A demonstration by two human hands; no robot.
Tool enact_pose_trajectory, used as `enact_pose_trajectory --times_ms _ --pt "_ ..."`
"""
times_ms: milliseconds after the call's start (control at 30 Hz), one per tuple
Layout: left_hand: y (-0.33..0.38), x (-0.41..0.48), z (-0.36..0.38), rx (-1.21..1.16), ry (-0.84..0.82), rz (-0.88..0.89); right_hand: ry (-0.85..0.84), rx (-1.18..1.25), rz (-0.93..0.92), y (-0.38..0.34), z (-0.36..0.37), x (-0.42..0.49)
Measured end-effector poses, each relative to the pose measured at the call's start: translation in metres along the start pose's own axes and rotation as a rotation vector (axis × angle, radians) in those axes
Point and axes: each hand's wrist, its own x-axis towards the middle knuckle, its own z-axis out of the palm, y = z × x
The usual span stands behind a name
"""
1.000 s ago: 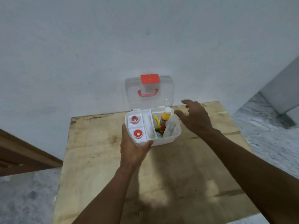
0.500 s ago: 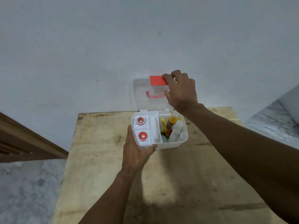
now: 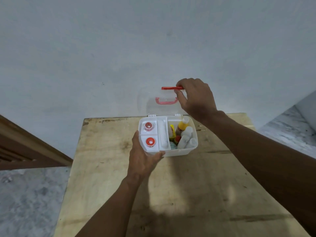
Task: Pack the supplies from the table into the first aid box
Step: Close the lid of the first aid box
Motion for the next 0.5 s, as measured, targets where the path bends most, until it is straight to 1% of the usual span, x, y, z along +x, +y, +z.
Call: enact_pose_trajectory --times_ms 67,200,400,500 --pt "-0.002 -0.001 0.000 -0.014 0.004 -0.066 0.016 -0.007 -0.019 -0.005 -0.008 -0.016" --pt "-0.005 0.001 0.000 0.006 0.002 -0.101 -0.061 0.022 0.027 -0.020 -0.019 -0.055" --pt "-0.005 0.002 -0.001 0.012 0.009 -0.069 -0.202 -0.020 0.049 -0.044 -0.009 -0.114" --pt "-0.006 0.001 -0.004 0.029 0.014 -0.034 -0.240 -0.017 0.056 -0.047 0.001 -0.136"
